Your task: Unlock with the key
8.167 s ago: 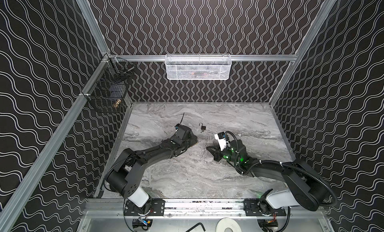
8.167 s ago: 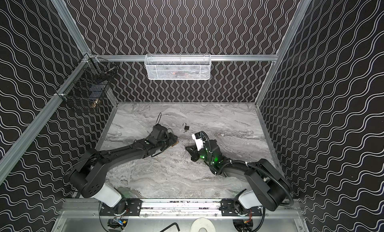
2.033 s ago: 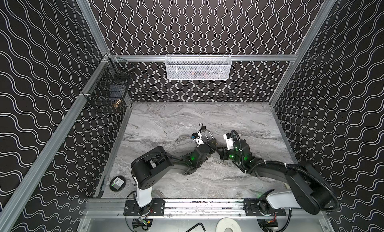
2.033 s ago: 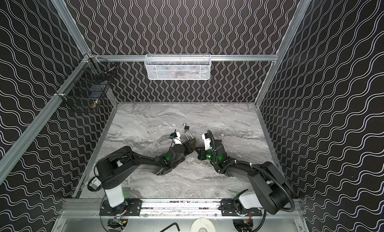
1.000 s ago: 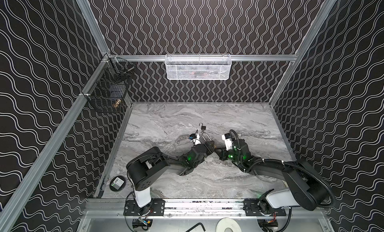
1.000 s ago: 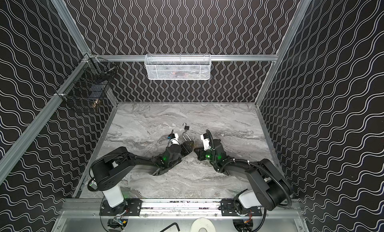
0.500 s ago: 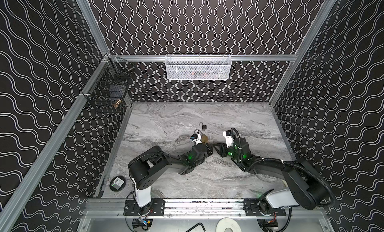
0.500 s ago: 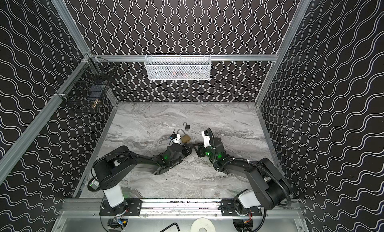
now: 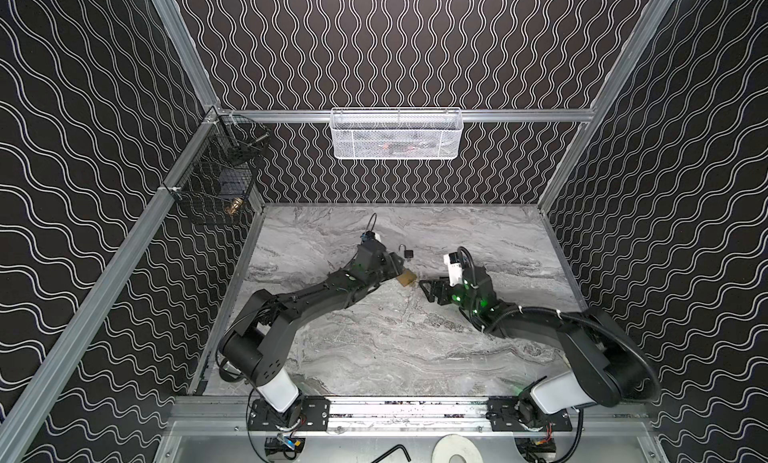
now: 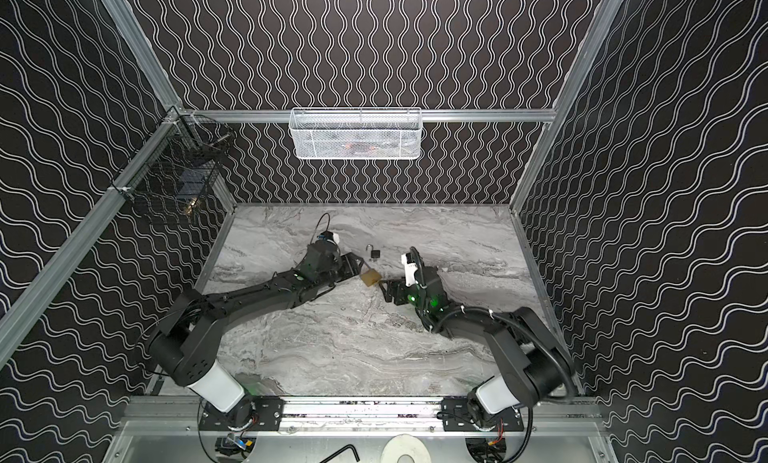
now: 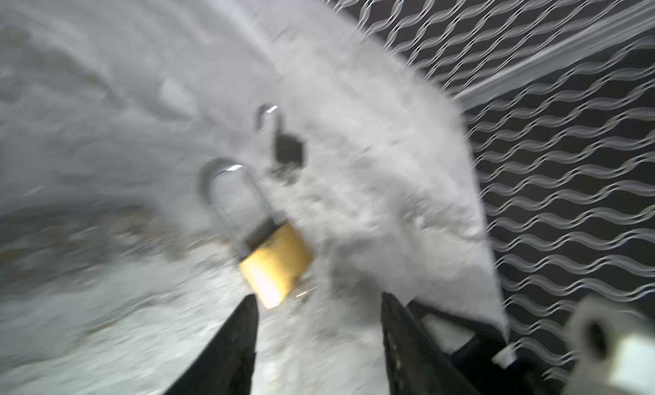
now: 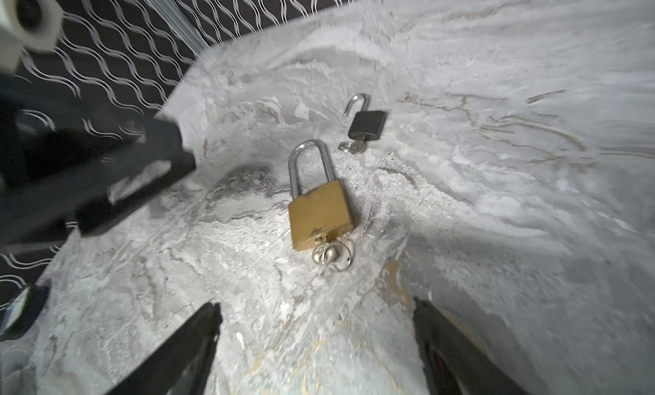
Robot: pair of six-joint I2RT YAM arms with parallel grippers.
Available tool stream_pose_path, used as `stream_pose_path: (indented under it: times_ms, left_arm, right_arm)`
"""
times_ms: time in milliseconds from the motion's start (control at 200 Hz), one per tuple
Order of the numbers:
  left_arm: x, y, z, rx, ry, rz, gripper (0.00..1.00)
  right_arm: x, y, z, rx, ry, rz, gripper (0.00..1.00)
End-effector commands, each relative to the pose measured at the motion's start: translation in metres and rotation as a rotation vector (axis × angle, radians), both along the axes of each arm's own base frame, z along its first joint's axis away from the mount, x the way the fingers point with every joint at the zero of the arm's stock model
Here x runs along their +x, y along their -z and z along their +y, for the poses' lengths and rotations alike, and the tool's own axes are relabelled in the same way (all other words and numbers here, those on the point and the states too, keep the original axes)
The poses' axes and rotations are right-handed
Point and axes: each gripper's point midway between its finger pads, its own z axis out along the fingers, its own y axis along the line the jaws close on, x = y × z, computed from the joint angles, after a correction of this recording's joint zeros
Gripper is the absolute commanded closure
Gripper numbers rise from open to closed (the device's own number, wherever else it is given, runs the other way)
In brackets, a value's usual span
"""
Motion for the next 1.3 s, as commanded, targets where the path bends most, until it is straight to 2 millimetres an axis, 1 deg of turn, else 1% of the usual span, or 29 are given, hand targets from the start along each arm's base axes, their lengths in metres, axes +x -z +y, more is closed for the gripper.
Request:
stream_pose_path:
  times_ms: [0,40,75,90,110,165,175,210,255,280,290,300,380,450,500,561,671,736,771,876,916,971,1026,1056,1146,1226,1256,1296]
  left_arm:
    - [-0.023,0.027,0.001,-0.008,0.168,0.119,0.4]
    - [-0.021,0.029,0.008,-0.019,0.146,0.126,0.39]
    - [-0.019,0.027,0.013,-0.034,0.126,0.121,0.4]
    - [-0.019,0.027,0.017,-0.04,0.116,0.119,0.4]
    - [-0.018,0.025,0.021,-0.049,0.104,0.115,0.39]
    - [-0.017,0.017,0.036,-0.049,0.071,0.102,0.38]
    - [-0.017,0.016,0.039,-0.045,0.063,0.102,0.38]
    - [-0.018,0.011,0.051,-0.032,0.038,0.095,0.37]
    - [-0.02,0.004,0.065,-0.019,0.011,0.087,0.36]
    - [-0.022,0.0,0.074,-0.016,-0.007,0.089,0.35]
    - [-0.023,-0.002,0.077,-0.016,-0.013,0.089,0.34]
    - [-0.023,-0.004,0.08,-0.018,-0.02,0.088,0.33]
    - [-0.033,-0.014,0.105,-0.055,-0.076,0.087,0.28]
    - [-0.041,-0.022,0.123,-0.113,-0.109,0.074,0.23]
    - [-0.046,-0.026,0.132,-0.147,-0.114,0.065,0.21]
    - [-0.05,-0.032,0.137,-0.178,-0.109,0.059,0.21]
    - [-0.054,-0.035,0.144,-0.191,-0.113,0.058,0.2]
    - [-0.053,-0.035,0.149,-0.2,-0.129,0.053,0.2]
    - [-0.052,-0.035,0.151,-0.211,-0.133,0.051,0.2]
    - [-0.05,-0.031,0.151,-0.238,-0.136,0.059,0.2]
    - [-0.049,-0.03,0.15,-0.248,-0.133,0.056,0.2]
    - [-0.047,-0.03,0.148,-0.262,-0.129,0.054,0.2]
    - [-0.045,-0.03,0.147,-0.271,-0.127,0.052,0.21]
    - [-0.044,-0.03,0.147,-0.276,-0.126,0.051,0.21]
    - [-0.041,-0.031,0.146,-0.278,-0.122,0.049,0.21]
    - [-0.04,-0.03,0.146,-0.276,-0.122,0.048,0.21]
    - [-0.04,-0.03,0.146,-0.275,-0.122,0.048,0.21]
    - [-0.04,-0.029,0.146,-0.278,-0.12,0.048,0.21]
  right_arm:
    - [0.009,0.008,0.02,-0.007,-0.087,0.093,0.12]
    - [0.012,0.011,0.031,-0.03,-0.119,0.096,0.13]
    - [0.016,0.018,0.036,-0.091,-0.117,0.093,0.13]
    - [0.019,0.019,0.038,-0.122,-0.121,0.084,0.12]
    - [0.02,0.028,0.037,-0.183,-0.118,0.095,0.12]
    - [0.025,0.043,0.039,-0.332,-0.118,0.094,0.12]
    - [0.029,0.039,0.042,-0.35,-0.119,0.076,0.12]
    - [0.03,0.045,0.045,-0.433,-0.131,0.058,0.12]
    - [0.03,0.054,0.046,-0.535,-0.138,0.05,0.12]
    - [0.03,0.054,0.047,-0.577,-0.134,0.037,0.12]
    - [0.028,0.064,0.046,-0.609,-0.136,0.048,0.12]
    - [0.028,0.068,0.045,-0.634,-0.131,0.049,0.12]
    - [0.028,0.083,0.037,-0.762,-0.087,0.047,0.12]
    - [0.03,0.091,0.036,-0.836,-0.076,0.047,0.13]
    - [0.03,0.094,0.038,-0.879,-0.08,0.033,0.13]
    - [0.032,0.099,0.038,-0.931,-0.078,0.03,0.15]
    - [0.035,0.106,0.04,-0.966,-0.098,0.042,0.29]
    - [0.032,0.109,0.044,-0.953,-0.128,0.049,0.37]
    - [0.03,0.111,0.045,-0.949,-0.139,0.056,0.39]
    - [0.023,0.109,0.044,-0.931,-0.151,0.084,0.39]
    - [0.02,0.107,0.043,-0.923,-0.147,0.095,0.33]
    - [0.018,0.1,0.039,-0.916,-0.129,0.095,0.22]
    - [0.015,0.097,0.036,-0.906,-0.124,0.095,0.16]
    - [0.013,0.095,0.035,-0.901,-0.123,0.095,0.15]
    - [0.007,0.095,0.033,-0.904,-0.141,0.115,0.17]
    - [0.003,0.097,0.038,-0.878,-0.174,0.124,0.19]
    - [0.002,0.098,0.041,-0.867,-0.186,0.123,0.22]
    - [0.002,0.101,0.045,-0.858,-0.206,0.127,0.3]
